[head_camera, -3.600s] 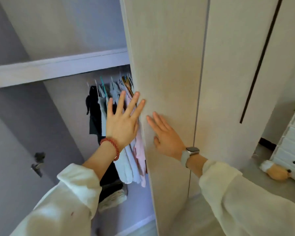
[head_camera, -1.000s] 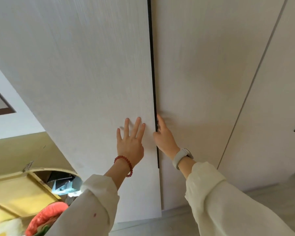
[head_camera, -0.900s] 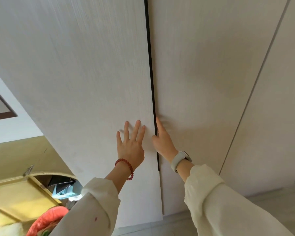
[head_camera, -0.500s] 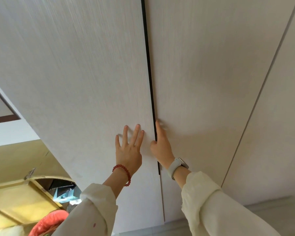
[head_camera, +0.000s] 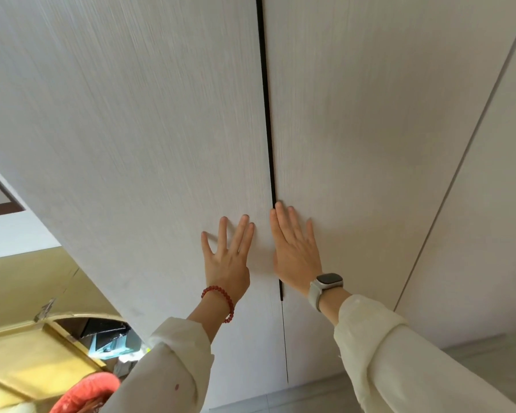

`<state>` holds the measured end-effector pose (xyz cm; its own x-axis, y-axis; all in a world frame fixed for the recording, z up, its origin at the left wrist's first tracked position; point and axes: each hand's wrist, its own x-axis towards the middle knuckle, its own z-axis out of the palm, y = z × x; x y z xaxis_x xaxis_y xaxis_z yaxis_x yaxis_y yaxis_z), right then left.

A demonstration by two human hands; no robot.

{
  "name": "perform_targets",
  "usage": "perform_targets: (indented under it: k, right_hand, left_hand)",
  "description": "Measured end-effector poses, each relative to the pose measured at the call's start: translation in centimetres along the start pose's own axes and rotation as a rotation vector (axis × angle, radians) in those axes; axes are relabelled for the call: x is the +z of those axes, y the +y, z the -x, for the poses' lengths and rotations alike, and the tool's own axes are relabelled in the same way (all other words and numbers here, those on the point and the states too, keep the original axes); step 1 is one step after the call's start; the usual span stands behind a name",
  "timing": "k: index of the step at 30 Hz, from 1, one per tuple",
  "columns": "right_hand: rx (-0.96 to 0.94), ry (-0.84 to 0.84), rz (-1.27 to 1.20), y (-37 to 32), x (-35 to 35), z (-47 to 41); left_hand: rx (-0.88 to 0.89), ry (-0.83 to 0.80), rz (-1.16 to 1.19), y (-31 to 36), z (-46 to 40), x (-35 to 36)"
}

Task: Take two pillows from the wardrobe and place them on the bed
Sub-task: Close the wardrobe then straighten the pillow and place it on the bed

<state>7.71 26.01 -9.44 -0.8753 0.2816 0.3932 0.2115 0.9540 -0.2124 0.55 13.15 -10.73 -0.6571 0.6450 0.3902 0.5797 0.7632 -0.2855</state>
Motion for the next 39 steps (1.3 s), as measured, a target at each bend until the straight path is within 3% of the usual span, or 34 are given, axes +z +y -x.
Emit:
perform_targets:
  k: [5,8,12,19,29,31,33,35,39]
  right_hand:
    - [-0.009,0.024,-0.182,1.2,-0.9,1.3]
    - [0.253,0.058,-0.340,3.2,-0.4,5.7]
    - [0.638,-0.016,-0.400,6.2,1.8,17.0]
    - [1.525,0.140,-0.367,7.7,-0.7,41.5]
    - [2.340,0.702,-0.113,1.5,-6.9,68.4]
    - [2.480,0.718,-0.003,0.3,-6.9,72.4]
    - [2.581,0.604,0.074,-0.7,-6.8,76.3]
    - [2.597,0.510,0.129,-1.2,-6.8,80.6]
    - [2.578,0.477,0.215,-0.5,-8.0,90.7]
  left_hand:
    - [0.047,0.106,0.214,0.7,0.3,0.0]
    - [0.071,0.080,0.472,3.5,2.0,1.0]
    - [0.189,-0.218,0.805,11.1,6.2,2.6]
    - [0.801,-0.540,0.938,28.7,15.7,-0.8]
    - [1.734,-0.563,0.776,48.8,36.0,-12.1]
    - [1.932,-0.557,0.706,52.1,41.0,-13.9]
    - [2.138,-0.498,0.642,55.3,46.4,-15.5]
    - [2.297,-0.412,0.581,58.4,51.8,-17.0]
    - [2.474,-0.249,0.451,64.3,62.2,-19.1]
